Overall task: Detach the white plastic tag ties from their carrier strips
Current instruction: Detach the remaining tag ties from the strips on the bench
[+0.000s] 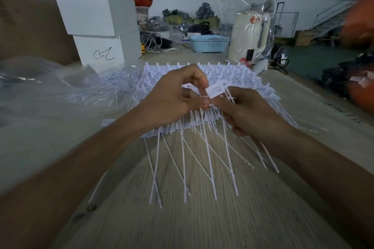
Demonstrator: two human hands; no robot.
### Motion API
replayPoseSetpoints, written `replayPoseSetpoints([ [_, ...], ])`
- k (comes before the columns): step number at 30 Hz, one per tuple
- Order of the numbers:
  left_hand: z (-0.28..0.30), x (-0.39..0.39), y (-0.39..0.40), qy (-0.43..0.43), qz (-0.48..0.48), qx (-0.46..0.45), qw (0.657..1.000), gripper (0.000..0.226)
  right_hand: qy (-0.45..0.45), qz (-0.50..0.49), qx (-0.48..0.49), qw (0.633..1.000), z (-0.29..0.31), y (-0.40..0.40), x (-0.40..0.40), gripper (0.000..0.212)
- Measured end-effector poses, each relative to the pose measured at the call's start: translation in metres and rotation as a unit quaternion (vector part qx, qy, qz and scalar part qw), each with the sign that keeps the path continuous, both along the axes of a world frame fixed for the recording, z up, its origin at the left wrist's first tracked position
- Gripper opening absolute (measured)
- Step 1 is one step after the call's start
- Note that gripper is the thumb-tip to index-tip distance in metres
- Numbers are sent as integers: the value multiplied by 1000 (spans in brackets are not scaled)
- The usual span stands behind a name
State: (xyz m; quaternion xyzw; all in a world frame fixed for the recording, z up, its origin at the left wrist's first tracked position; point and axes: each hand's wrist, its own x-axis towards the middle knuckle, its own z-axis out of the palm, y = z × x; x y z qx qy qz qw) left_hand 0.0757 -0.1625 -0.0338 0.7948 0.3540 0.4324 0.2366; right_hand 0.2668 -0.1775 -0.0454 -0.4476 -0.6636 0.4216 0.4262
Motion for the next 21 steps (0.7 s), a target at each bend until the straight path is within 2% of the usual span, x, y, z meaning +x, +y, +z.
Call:
replayPoseSetpoints([
  [3, 2, 0, -1, 18, 7, 5, 1000, 20, 24, 27, -18, 999, 1, 1, 6, 22],
  [6, 4, -1, 1, 97, 66, -13, 993, 19, 76, 40, -6, 996, 5, 0, 7, 20],
  [8, 5, -2, -1, 129, 63, -45, 989, 31, 104, 33, 1, 994, 5, -2, 5, 19],
  [11, 5, 0, -6, 65, 27, -91, 993, 53, 107, 33, 22, 993, 5, -3, 4, 18],
  [13, 7, 0, -7, 12, 18, -128, 992, 56, 33, 25, 124, 991, 6, -4, 5, 16],
  [15, 8, -1, -5, -29, 10, -182, 983, 56, -105, -6, 290, 951, 8, -4, 9, 16],
  [17, 9, 1, -3, -46, 0, -228, 973, 51, -212, -15, 413, 886, 12, -4, 14, 18],
  [19, 10, 2, -3, -54, -21, -249, 967, 44, -269, -7, 494, 827, 14, -3, 18, 18],
  [21, 13, 0, -6, -48, -51, -239, 969, 42, -289, -21, 519, 804, 16, 0, 24, 16],
])
